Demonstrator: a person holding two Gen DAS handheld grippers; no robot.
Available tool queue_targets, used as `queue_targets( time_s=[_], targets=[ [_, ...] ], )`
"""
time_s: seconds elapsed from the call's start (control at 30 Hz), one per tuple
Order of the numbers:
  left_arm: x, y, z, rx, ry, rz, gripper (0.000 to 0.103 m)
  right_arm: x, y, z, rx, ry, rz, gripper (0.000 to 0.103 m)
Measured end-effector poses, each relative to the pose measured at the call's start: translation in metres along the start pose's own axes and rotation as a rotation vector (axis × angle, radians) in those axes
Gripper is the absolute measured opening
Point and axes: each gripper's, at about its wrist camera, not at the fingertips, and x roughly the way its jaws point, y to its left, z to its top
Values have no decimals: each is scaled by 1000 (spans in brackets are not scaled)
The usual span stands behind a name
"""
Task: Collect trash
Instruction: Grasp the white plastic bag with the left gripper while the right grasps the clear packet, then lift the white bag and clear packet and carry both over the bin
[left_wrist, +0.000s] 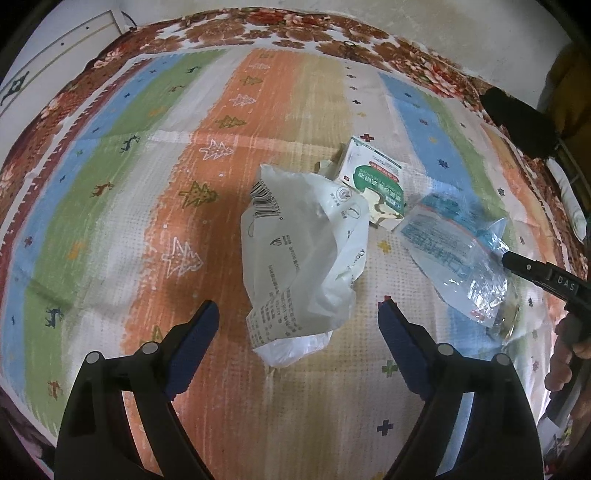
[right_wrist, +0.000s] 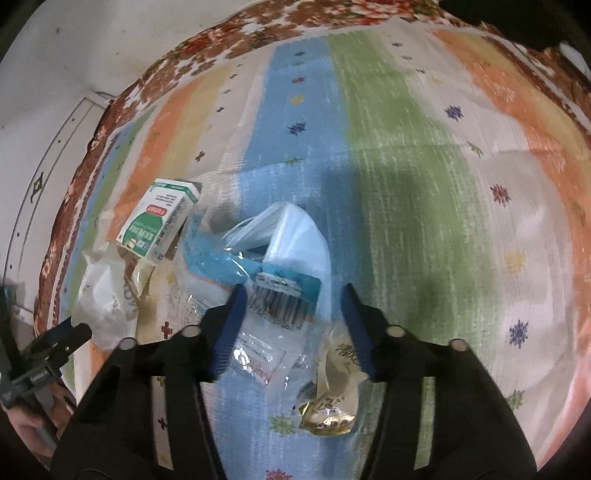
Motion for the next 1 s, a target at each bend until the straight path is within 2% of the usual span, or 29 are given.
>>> queue_targets(
  time_s=[0.03,0.13,0.2,0.23,0.27,0.3,0.33,0.37,0.53,0.8,1.0],
  targets=[
    [2,0,0,3,4,-2,83,0,1,1,-3,1,1,39],
    [6,-3,-2,23,6,2,76,3,5,0,-18,6,-7,25],
    [8,-5,-2,37,10,5,68,5,6,-1,-25,11,-5,13],
    [9,-6,-3,42,15,8,58,5,6,-1,-30,13,-3,9],
    [10,-7,-3,47,23,9,54,6,8,-2,-39,13,-1,6],
    [11,-7,-4,50,29,3,50,5,9,-2,-47,8,0,4],
    [11,-7,-4,51,31,-1,39,3,10,-2,-53,0,0,3],
    [11,-8,-5,51,34,-5,33,1,11,-2,-57,-7,9,1],
    [5,-10,-5,67,20,-8,18,-7,17,-1,-72,-16,18,0],
    [-24,-3,-6,39,-28,-5,12,-38,40,-5,-123,-47,4,0],
    [-46,3,-18,23,-26,-8,9,-80,53,-21,-159,-80,-5,0]
  ],
)
